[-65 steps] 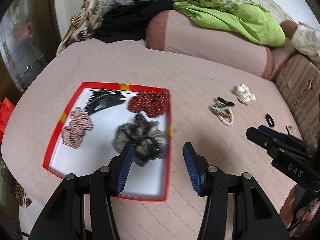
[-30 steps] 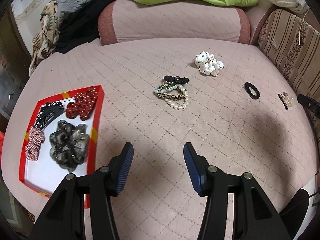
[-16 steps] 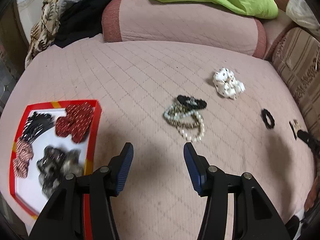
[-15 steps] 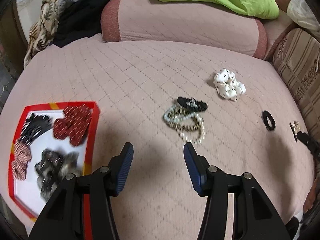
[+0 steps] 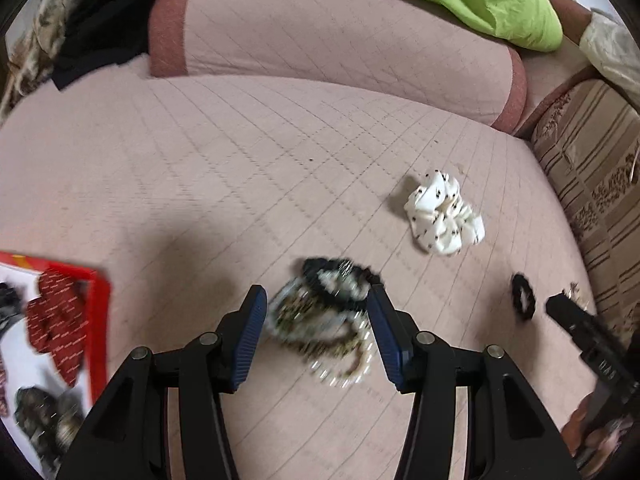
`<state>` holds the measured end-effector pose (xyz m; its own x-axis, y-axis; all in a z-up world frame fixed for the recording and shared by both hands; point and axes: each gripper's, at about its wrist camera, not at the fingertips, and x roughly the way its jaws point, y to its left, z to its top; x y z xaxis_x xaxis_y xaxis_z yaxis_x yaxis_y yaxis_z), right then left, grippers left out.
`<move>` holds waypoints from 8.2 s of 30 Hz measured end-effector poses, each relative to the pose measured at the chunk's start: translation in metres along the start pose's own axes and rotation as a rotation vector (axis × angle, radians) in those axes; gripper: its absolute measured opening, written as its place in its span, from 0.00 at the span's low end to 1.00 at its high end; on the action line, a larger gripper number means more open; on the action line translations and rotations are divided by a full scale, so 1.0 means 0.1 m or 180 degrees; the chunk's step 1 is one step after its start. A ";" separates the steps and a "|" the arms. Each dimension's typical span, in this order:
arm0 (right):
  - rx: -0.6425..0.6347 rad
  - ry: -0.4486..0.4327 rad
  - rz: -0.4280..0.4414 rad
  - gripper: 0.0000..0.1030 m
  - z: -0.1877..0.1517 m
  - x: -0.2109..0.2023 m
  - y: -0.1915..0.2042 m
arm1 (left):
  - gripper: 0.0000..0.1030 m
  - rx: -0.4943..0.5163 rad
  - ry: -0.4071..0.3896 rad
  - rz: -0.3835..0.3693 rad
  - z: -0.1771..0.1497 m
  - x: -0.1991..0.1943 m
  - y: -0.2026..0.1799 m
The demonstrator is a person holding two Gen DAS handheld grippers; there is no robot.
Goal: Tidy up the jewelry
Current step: 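Grasp the white dotted scrunchie with the left tool while the right tool grasps the black hair tie, then carry both items to the white tray and open both tools to release, then move both tools toward the bracelets and black beaded hair tie on the sofa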
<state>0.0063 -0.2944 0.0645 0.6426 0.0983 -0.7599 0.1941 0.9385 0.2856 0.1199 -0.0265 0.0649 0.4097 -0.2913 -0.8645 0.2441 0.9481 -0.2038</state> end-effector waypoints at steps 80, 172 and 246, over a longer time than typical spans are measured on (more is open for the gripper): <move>-0.0285 -0.0364 -0.0111 0.08 -0.72 -1.31 0.92 | 0.06 0.0320 -0.0762 0.0541 -1.36 -1.84 -0.22; -0.1940 0.0824 0.0645 0.09 -1.96 0.19 4.26 | 0.10 -0.1166 -0.0405 0.1086 -1.94 -1.81 2.92; -0.0900 0.0811 -0.0356 0.46 0.01 1.14 1.59 | 0.44 -0.0284 -0.0012 -0.0103 -0.86 -0.27 0.36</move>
<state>0.1115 -0.1345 0.0237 0.4177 0.0360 -0.9079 0.0180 0.9987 0.0478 0.0420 0.0267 0.0408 0.4062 -0.3223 -0.8550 0.1782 0.9457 -0.2719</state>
